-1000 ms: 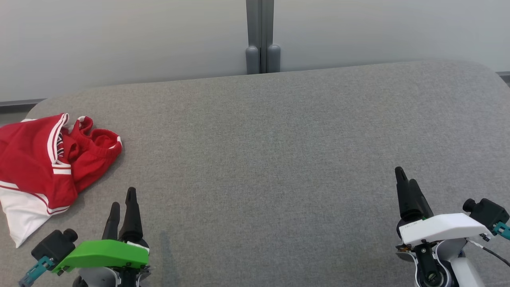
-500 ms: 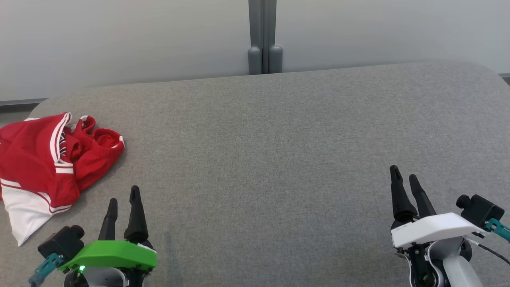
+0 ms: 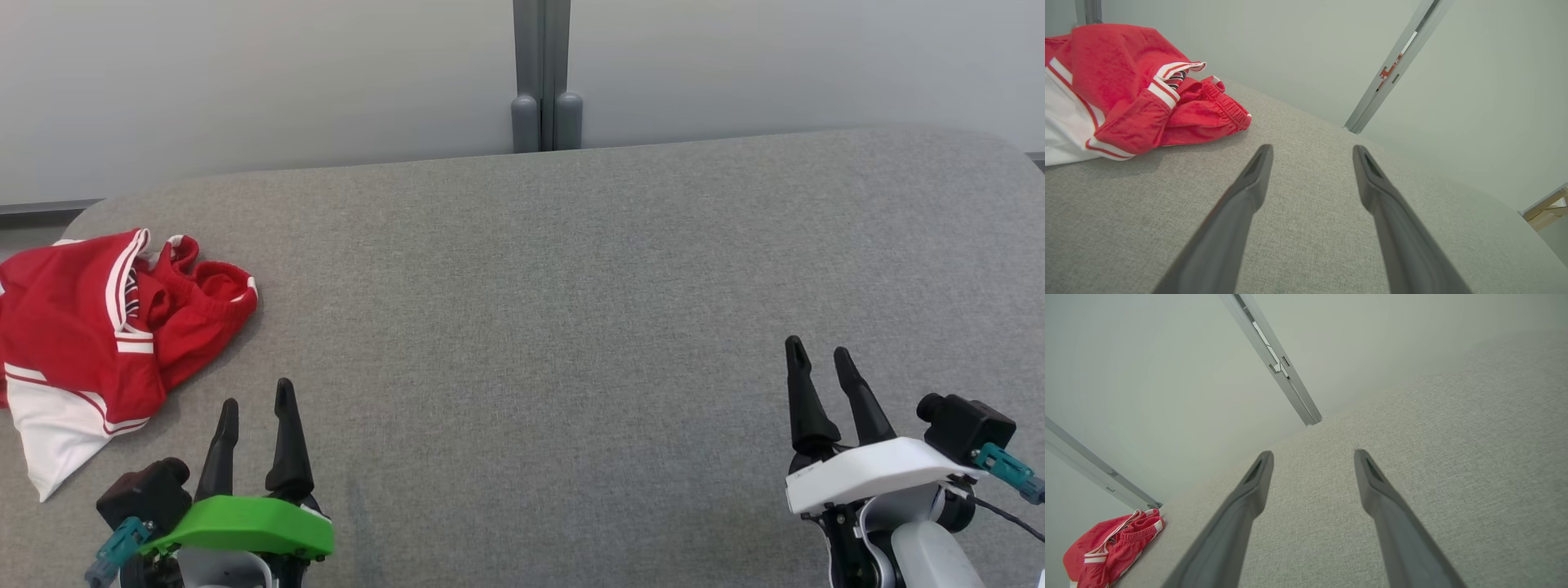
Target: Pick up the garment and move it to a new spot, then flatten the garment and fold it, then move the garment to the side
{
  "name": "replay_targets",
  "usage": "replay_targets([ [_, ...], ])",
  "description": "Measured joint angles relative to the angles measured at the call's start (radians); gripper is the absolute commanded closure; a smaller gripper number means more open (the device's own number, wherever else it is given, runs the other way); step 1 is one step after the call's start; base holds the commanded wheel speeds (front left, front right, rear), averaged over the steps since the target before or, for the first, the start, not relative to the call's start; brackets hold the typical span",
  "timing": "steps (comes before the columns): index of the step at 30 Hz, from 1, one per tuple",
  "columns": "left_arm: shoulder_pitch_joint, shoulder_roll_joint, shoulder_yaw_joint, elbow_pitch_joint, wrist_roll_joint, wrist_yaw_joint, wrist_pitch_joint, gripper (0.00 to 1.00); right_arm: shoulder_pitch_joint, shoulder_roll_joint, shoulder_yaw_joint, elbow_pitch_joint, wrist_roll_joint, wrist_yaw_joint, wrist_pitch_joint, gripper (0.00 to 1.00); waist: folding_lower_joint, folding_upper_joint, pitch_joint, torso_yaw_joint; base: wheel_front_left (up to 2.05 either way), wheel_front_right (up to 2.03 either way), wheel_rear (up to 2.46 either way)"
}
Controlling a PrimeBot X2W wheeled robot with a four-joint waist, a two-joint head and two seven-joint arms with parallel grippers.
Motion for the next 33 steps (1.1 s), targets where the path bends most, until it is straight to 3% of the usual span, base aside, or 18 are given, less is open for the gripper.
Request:
replay_targets([
  [15,0.017,0.000,-0.013,-0.006,0.135,0.005,-0.038,0.00,-0.003,-0.001,0.012,0.010,-0.137,0.000,-0.036,0.00,0.0000,0.0000,-0.016,0.001,0.00,0.00,0.00],
  [33,0.024,0.000,-0.022,0.026,0.211,0.011,-0.071,0.00,-0.003,-0.003,0.032,0.053,-0.267,0.000,-0.072,0.00,0.0000,0.0000,-0.025,-0.001,0.00,0.00,0.00],
])
